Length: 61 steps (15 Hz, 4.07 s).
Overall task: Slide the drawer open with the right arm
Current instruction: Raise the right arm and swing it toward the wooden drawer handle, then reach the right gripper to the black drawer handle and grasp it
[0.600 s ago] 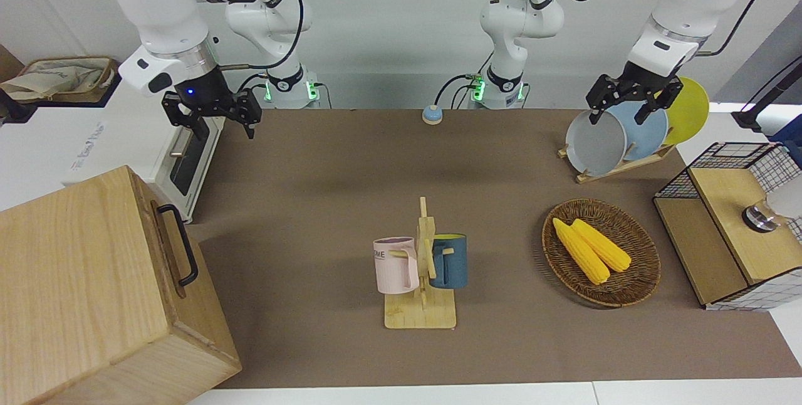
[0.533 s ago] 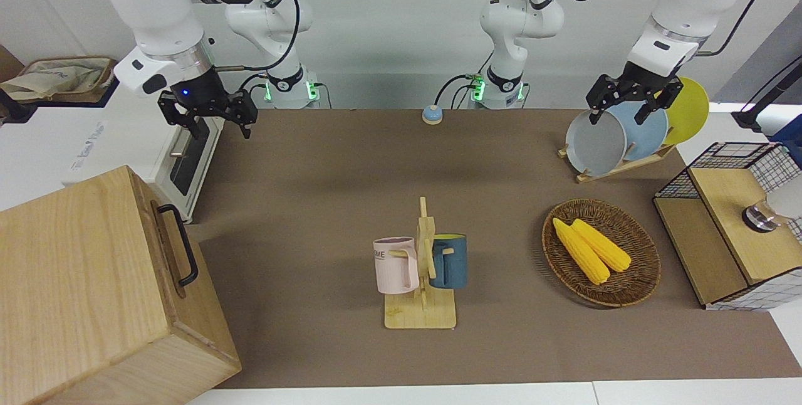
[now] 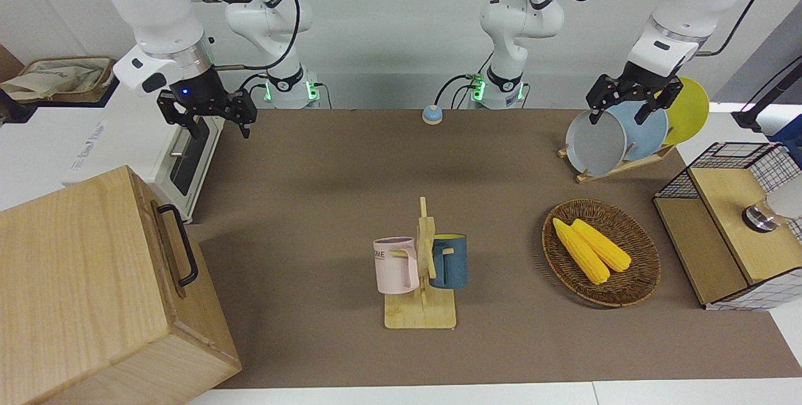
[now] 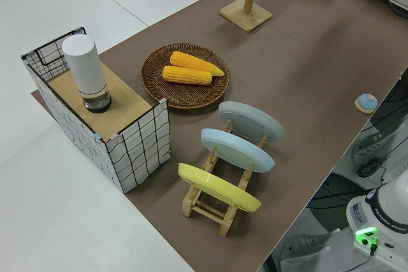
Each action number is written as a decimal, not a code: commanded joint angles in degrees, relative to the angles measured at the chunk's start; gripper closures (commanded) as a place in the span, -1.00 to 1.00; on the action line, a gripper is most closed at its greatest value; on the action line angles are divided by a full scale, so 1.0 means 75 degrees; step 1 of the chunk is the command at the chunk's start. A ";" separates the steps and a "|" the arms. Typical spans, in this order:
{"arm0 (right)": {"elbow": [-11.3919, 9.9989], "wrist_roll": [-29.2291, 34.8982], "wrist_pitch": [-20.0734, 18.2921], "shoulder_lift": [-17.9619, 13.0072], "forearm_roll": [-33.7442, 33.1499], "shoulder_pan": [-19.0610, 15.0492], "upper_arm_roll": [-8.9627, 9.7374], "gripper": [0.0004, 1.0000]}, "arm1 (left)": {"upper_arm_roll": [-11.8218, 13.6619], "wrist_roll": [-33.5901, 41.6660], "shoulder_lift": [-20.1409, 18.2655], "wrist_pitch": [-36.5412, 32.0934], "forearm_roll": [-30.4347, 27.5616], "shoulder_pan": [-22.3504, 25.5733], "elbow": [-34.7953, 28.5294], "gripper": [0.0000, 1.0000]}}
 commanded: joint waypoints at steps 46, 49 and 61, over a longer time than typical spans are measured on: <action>-0.1511 0.2579 0.1371 0.2306 -1.2421 0.0568 0.1858 -0.96 | 0.0126 0.0057 0.0101 0.0003 0.0095 -0.0132 0.0156 -0.99; -0.1487 0.2989 0.1464 0.2470 -1.2774 0.0404 0.1858 -0.96 | 0.0126 0.0057 0.0101 0.0003 0.0095 -0.0132 0.0156 -0.99; -0.1394 0.4666 0.1922 0.2928 -1.3477 0.0427 0.1624 -0.92 | 0.0126 0.0057 0.0101 0.0003 0.0095 -0.0132 0.0156 -1.00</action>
